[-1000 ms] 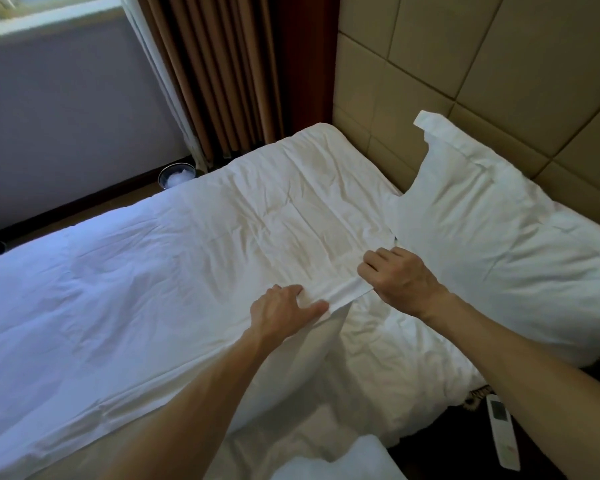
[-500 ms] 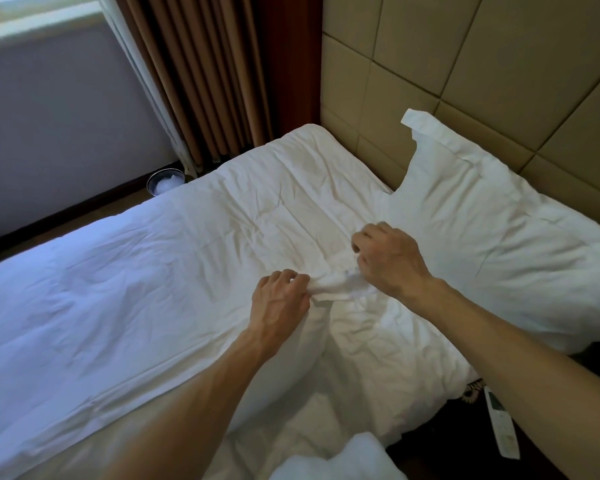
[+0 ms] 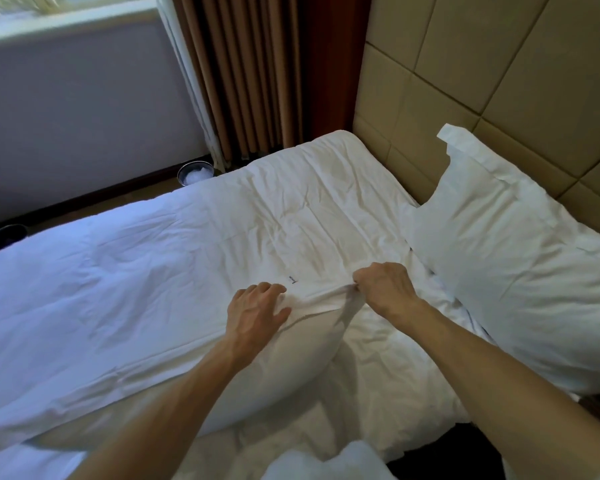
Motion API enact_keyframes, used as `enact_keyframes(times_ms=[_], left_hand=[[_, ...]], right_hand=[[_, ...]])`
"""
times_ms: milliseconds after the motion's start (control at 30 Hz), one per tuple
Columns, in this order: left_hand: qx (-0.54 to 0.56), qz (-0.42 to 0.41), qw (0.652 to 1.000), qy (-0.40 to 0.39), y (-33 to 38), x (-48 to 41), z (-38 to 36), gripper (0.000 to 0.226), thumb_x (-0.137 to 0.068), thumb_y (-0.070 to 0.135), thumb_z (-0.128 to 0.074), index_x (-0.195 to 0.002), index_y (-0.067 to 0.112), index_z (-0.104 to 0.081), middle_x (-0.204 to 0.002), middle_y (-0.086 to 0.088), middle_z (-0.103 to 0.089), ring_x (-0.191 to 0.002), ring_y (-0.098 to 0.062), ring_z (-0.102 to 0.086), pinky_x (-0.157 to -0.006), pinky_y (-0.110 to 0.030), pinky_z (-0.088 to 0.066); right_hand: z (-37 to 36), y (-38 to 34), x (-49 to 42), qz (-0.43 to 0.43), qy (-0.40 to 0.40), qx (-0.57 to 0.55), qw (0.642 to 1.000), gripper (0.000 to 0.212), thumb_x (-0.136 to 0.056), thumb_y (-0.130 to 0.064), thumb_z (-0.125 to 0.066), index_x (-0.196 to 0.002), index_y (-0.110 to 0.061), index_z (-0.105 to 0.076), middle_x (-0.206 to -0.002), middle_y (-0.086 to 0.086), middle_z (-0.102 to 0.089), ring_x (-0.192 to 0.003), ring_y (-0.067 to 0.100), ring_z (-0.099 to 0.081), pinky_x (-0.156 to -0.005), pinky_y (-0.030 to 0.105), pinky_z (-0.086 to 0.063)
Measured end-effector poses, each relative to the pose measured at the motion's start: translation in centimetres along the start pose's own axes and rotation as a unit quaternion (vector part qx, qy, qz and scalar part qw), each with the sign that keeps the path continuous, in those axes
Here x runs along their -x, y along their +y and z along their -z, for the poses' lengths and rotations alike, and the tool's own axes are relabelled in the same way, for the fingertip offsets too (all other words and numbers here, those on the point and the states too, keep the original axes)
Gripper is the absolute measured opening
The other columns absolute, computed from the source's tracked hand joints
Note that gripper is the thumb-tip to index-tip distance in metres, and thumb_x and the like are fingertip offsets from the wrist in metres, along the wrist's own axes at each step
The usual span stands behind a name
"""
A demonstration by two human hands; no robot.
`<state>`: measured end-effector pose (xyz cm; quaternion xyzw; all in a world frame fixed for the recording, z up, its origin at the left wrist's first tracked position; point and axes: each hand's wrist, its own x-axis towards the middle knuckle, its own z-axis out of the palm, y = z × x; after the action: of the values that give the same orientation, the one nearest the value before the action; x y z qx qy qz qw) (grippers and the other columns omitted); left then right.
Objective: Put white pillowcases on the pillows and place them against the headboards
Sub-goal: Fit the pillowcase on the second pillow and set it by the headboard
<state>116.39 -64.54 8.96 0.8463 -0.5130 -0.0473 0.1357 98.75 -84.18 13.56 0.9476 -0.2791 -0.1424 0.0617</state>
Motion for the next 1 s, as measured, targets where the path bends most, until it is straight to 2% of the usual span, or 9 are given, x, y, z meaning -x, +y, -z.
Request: enact_keyframes(times_ms=[100,167,233,367,467,567,733,867,1000], left_hand=[[-0.018,0.008,1.0,-0.007,-2.4,1.4,0.3,0.034,-0.088,0.052,-0.062,-0.115,0.031,-0.064,-0.107,0.009,-0.069,-0.092,-0.015,-0.065,-0.084,-0.033,-0.047],[-0.032,0.014,0.999,-0.009,-3.8,2.3,0.5,0.031,-0.087,0.051,-0.064,-0.109,0.029,-0.066,-0.1,0.009,-0.07,-0.086,-0.015,-0.066,-0.082,-0.033,-0.048],[-0.053,0.016,0.998,-0.011,-4.6,3.3,0.4,0.026,-0.088,0.049,-0.064,-0.104,0.028,-0.067,-0.095,0.008,-0.07,-0.081,-0.015,-0.065,-0.08,-0.032,-0.05],[-0.067,0.032,0.997,-0.007,-5.3,5.2,0.4,0.013,-0.088,0.038,-0.066,-0.095,0.028,-0.068,-0.086,0.007,-0.068,-0.073,-0.016,-0.063,-0.075,-0.032,-0.05],[-0.092,0.041,0.995,-0.015,-7.6,7.8,0.6,0.006,-0.084,0.029,-0.067,-0.083,0.025,-0.063,-0.076,0.005,-0.063,-0.068,-0.019,-0.058,-0.07,-0.032,-0.046],[-0.101,0.053,0.994,-0.001,-11.7,11.6,1.1,0.008,-0.082,0.026,-0.062,-0.089,0.025,-0.064,-0.087,0.004,-0.067,-0.078,-0.021,-0.061,-0.074,-0.035,-0.046],[-0.123,0.096,0.988,0.0,-17.9,17.4,2.3,0.025,-0.082,0.029,-0.051,-0.102,0.026,-0.065,-0.102,0.002,-0.069,-0.09,-0.025,-0.064,-0.08,-0.039,-0.048],[-0.118,0.144,0.982,-0.017,-21.0,19.6,3.2,0.023,-0.078,0.032,-0.056,-0.097,0.028,-0.067,-0.096,0.003,-0.07,-0.087,-0.024,-0.065,-0.079,-0.037,-0.048],[-0.12,0.13,0.983,-0.047,-22.6,20.3,3.4,0.021,-0.074,0.034,-0.056,-0.09,0.026,-0.066,-0.092,0.003,-0.07,-0.084,-0.025,-0.065,-0.078,-0.037,-0.048]], right_hand=[[0.6,-0.6,-0.3,0.021,-0.022,-0.007,1.0,0.019,-0.084,0.0,-0.052,-0.075,-0.017,-0.047,-0.074,0.0,-0.052,-0.07,0.023,-0.052,-0.065,0.03,-0.035],[1.1,-2.0,-0.7,0.103,-0.011,-0.033,0.994,0.019,-0.085,-0.012,-0.058,-0.103,-0.017,-0.057,-0.105,0.004,-0.061,-0.099,0.027,-0.056,-0.087,0.036,-0.042],[1.3,-4.6,-0.7,0.191,0.002,-0.067,0.979,0.032,-0.085,-0.024,-0.059,-0.116,-0.02,-0.059,-0.117,0.004,-0.06,-0.109,0.029,-0.056,-0.096,0.041,-0.043],[0.0,-11.3,-0.3,0.246,0.054,-0.074,0.965,0.017,-0.085,-0.021,-0.06,-0.102,-0.019,-0.063,-0.099,0.005,-0.064,-0.094,0.031,-0.061,-0.081,0.041,-0.047],[-1.1,-13.9,-0.5,0.225,0.062,-0.037,0.972,0.027,-0.078,-0.006,-0.059,-0.101,-0.017,-0.067,-0.095,0.008,-0.065,-0.091,0.032,-0.062,-0.081,0.041,-0.049],[-1.5,-15.4,-0.5,0.21,0.081,-0.001,0.974,0.029,-0.076,-0.01,-0.044,-0.091,-0.016,-0.068,-0.087,0.009,-0.067,-0.083,0.033,-0.064,-0.075,0.041,-0.051],[-0.9,-17.6,-0.8,0.225,0.075,0.001,0.971,0.016,-0.073,-0.012,-0.069,-0.088,-0.017,-0.066,-0.086,0.006,-0.067,-0.078,0.028,-0.064,-0.073,0.037,-0.051],[0.4,-22.0,-0.8,0.248,0.066,-0.001,0.967,0.011,-0.073,-0.019,-0.072,-0.081,-0.019,-0.065,-0.08,0.002,-0.066,-0.07,0.026,-0.063,-0.063,0.034,-0.048],[0.3,-25.6,-0.9,0.231,0.038,0.055,0.971,0.017,-0.06,-0.016,-0.08,-0.072,-0.019,-0.068,-0.068,0.002,-0.065,-0.059,0.026,-0.061,-0.055,0.03,-0.044]])
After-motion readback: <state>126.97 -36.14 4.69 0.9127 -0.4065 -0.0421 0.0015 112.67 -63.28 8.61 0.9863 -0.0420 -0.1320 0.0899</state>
